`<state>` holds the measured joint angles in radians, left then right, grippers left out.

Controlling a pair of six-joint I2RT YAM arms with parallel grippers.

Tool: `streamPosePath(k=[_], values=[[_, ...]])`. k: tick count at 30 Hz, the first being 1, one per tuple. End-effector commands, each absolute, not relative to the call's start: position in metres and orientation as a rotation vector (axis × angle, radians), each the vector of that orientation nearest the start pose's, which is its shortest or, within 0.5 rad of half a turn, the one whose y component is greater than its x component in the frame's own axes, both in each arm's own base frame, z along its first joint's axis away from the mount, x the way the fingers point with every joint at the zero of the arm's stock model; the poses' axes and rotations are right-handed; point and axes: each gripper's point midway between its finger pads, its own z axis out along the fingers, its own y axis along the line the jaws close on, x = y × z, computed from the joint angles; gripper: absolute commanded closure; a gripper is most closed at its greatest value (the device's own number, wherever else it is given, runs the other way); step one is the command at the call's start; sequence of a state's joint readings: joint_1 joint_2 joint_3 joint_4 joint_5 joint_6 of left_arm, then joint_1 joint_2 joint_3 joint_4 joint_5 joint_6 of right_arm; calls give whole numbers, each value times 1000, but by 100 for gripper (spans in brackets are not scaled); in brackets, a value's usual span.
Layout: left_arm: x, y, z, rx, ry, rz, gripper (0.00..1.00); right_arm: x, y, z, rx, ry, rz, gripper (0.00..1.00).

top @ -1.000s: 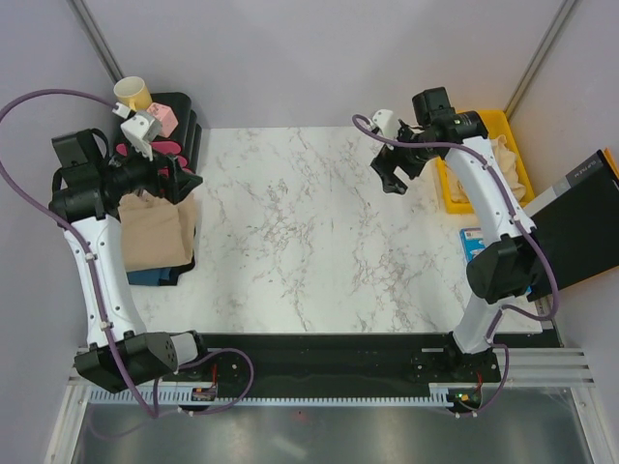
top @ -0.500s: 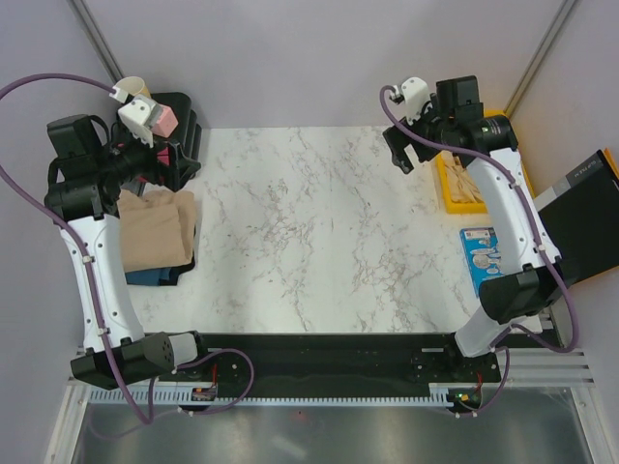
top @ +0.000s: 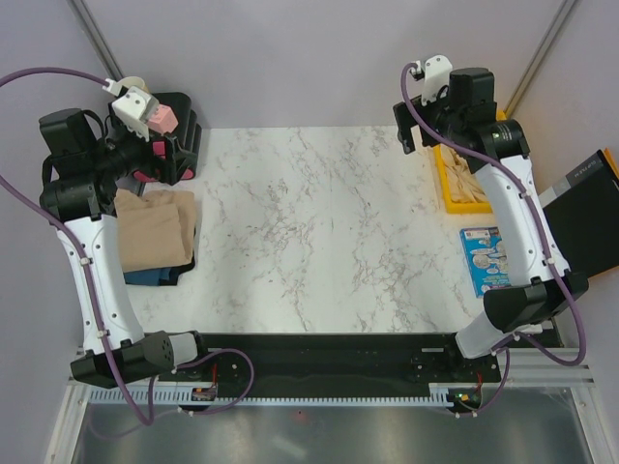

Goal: Fold and stack the t-shirts
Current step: Neatly place the folded tshirt to the corner

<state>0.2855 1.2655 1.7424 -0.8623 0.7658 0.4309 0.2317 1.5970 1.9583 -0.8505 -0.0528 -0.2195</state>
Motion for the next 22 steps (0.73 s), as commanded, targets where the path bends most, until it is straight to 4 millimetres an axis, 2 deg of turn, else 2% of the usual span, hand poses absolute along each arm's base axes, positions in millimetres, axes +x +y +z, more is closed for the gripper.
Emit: streamPosePath(k=[1,12,22], values=[[335,-18,430,588,1719,-263,0,420,93,393,-412,1922,42,2],[344,-11,428,526,1733,-254,0,418,89,394,-446,1892,5,2],[347,-13,422,514,1746,-276,0,418,88,391,-469,1885,-9,2]])
